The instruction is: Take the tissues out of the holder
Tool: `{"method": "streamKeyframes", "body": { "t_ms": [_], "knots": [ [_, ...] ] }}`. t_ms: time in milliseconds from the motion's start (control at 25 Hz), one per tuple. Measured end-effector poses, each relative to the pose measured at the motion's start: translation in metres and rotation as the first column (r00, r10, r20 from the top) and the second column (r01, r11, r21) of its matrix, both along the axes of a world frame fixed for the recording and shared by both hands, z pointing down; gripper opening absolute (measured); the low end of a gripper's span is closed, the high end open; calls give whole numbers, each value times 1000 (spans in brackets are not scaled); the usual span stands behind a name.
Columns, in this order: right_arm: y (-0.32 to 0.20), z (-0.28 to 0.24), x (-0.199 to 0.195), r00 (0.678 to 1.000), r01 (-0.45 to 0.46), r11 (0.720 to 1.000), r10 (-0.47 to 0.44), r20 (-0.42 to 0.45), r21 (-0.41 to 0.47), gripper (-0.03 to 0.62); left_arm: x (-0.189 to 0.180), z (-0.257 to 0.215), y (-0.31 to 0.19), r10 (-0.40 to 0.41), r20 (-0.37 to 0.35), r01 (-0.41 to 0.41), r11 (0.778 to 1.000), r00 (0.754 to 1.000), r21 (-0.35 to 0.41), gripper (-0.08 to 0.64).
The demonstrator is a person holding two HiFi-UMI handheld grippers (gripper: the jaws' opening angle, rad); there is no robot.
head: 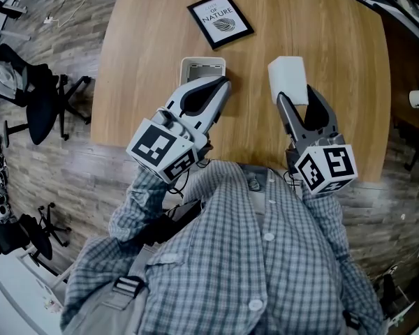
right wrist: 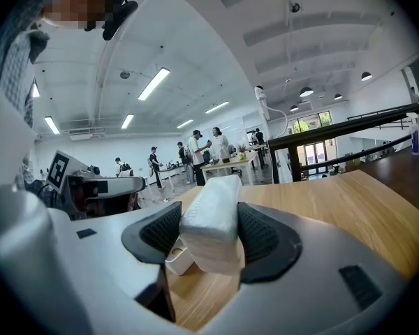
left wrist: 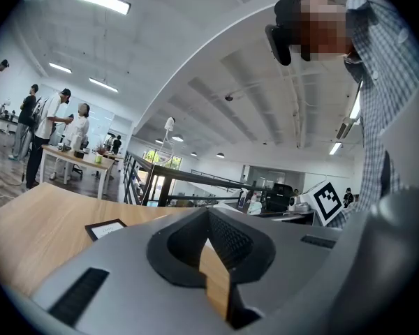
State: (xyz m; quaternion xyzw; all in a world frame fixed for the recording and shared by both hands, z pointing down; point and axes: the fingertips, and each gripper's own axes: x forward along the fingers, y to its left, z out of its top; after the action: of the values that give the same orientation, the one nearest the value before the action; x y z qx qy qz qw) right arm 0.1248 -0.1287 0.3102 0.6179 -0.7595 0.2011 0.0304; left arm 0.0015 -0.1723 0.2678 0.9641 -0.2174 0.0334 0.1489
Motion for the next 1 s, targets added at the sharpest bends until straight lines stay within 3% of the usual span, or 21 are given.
{"method": "streamKeyframes", "body": {
  "t_ms": [1000],
  "knots": [
    [-8, 0, -14, 999, 51, 999, -51, -8, 5, 259, -3, 2, -6, -6, -4, 5, 1000, 1000, -4, 5]
  ]
}}
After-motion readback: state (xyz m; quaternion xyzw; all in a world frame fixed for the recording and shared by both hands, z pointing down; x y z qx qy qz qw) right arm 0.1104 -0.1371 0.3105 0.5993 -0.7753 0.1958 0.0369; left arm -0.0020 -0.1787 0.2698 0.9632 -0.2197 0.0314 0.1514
